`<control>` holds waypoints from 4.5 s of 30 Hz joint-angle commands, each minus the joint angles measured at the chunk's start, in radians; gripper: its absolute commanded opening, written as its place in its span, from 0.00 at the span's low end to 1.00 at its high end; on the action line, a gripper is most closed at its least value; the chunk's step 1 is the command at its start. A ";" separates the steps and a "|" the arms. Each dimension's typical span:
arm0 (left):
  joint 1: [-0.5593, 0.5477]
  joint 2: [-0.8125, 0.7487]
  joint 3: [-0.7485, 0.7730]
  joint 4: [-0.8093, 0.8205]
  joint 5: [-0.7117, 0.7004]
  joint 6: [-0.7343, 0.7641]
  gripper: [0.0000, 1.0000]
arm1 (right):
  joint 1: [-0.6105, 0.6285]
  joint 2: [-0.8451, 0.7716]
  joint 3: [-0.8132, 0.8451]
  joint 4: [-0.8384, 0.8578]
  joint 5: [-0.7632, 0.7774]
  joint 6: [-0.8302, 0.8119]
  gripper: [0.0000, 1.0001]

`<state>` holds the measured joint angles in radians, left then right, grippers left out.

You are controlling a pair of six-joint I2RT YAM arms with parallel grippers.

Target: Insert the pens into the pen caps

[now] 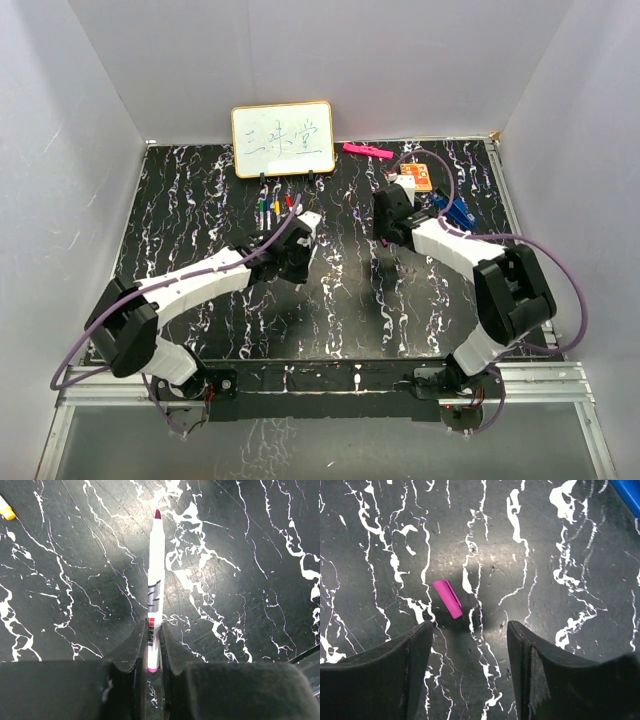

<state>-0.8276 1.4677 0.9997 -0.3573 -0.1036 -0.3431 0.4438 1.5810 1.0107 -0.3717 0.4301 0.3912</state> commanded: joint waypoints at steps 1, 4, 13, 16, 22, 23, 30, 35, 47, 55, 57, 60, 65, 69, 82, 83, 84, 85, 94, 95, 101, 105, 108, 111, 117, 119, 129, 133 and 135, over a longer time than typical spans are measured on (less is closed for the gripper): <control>0.001 -0.069 -0.056 0.072 0.047 -0.016 0.00 | -0.002 0.063 0.081 0.013 -0.042 -0.069 0.56; 0.001 -0.118 -0.097 0.126 0.086 -0.017 0.00 | -0.002 0.104 0.098 0.016 -0.061 -0.103 0.52; 0.001 -0.170 -0.129 0.158 0.097 -0.012 0.00 | -0.005 0.154 0.102 0.051 -0.130 -0.129 0.49; 0.001 -0.161 -0.129 0.156 0.096 -0.014 0.00 | -0.008 0.187 0.111 0.058 -0.151 -0.145 0.47; 0.001 -0.150 -0.135 0.168 0.102 -0.020 0.00 | -0.017 0.220 0.132 0.063 -0.174 -0.159 0.47; 0.001 -0.148 -0.135 0.169 0.102 -0.020 0.00 | -0.020 0.223 0.133 0.066 -0.179 -0.158 0.47; 0.001 -0.139 -0.134 0.169 0.102 -0.019 0.00 | -0.049 0.249 0.142 0.079 -0.221 -0.164 0.51; 0.001 -0.133 -0.130 0.168 0.101 -0.019 0.00 | -0.055 0.269 0.160 0.057 -0.246 -0.160 0.60; 0.001 -0.108 -0.118 0.165 0.105 -0.020 0.00 | -0.055 0.140 0.151 0.012 -0.077 -0.127 0.89; 0.001 -0.104 -0.110 0.150 0.104 -0.025 0.00 | -0.054 0.208 0.209 -0.072 -0.011 -0.086 0.91; 0.002 -0.104 -0.108 0.142 0.103 -0.025 0.00 | -0.054 0.185 0.189 -0.047 -0.006 -0.073 0.97; 0.001 -0.104 -0.107 0.136 0.098 -0.028 0.00 | -0.054 0.122 0.146 0.007 -0.018 -0.073 0.98; 0.001 -0.104 -0.114 0.144 0.103 -0.033 0.00 | -0.054 0.129 0.179 -0.045 0.015 -0.073 0.98; 0.001 -0.104 -0.120 0.147 0.099 -0.044 0.00 | -0.054 0.118 0.145 -0.011 0.005 -0.101 0.98; 0.002 -0.114 -0.136 0.151 0.074 -0.052 0.00 | -0.057 -0.025 0.107 0.128 -0.279 -0.209 0.97; 0.001 -0.113 -0.136 0.154 0.074 -0.056 0.00 | -0.057 -0.011 0.129 0.096 -0.296 -0.209 0.93; 0.001 -0.113 -0.137 0.158 0.076 -0.058 0.00 | -0.058 -0.001 0.138 0.085 -0.309 -0.207 0.87; 0.001 -0.113 -0.139 0.161 0.078 -0.060 0.00 | -0.057 0.006 0.139 0.085 -0.317 -0.205 0.78; 0.001 -0.119 -0.142 0.158 0.065 -0.057 0.00 | -0.064 0.106 0.135 0.031 -0.416 -0.288 0.77; 0.001 -0.117 -0.141 0.157 0.064 -0.057 0.00 | -0.063 0.123 0.146 0.003 -0.420 -0.297 0.77; 0.001 -0.119 -0.145 0.165 0.061 -0.057 0.00 | -0.081 0.154 0.138 -0.026 -0.430 -0.307 0.67; 0.001 -0.112 -0.142 0.162 0.059 -0.051 0.00 | -0.085 0.154 0.134 -0.026 -0.418 -0.312 0.66; 0.001 -0.109 -0.140 0.165 0.061 -0.053 0.00 | -0.089 0.193 0.140 -0.023 -0.404 -0.317 0.65; 0.001 -0.109 -0.141 0.167 0.062 -0.054 0.00 | -0.100 0.214 0.158 -0.019 -0.419 -0.324 0.63; 0.001 -0.112 -0.141 0.159 0.054 -0.054 0.00 | -0.126 0.239 0.186 -0.016 -0.453 -0.334 0.60; 0.001 -0.111 -0.140 0.159 0.054 -0.054 0.00 | -0.133 0.243 0.194 -0.017 -0.460 -0.334 0.59; 0.001 -0.104 -0.135 0.158 0.051 -0.052 0.00 | -0.143 0.294 0.228 -0.045 -0.488 -0.335 0.49; 0.001 -0.104 -0.136 0.157 0.047 -0.054 0.00 | -0.143 0.296 0.209 -0.055 -0.491 -0.328 0.47; 0.001 -0.104 -0.136 0.159 0.047 -0.055 0.00 | -0.143 0.294 0.194 -0.060 -0.482 -0.319 0.47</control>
<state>-0.8276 1.3674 0.8566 -0.2012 -0.0441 -0.4007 0.3035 1.8679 1.1984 -0.4213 -0.0494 0.0723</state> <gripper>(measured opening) 0.069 0.475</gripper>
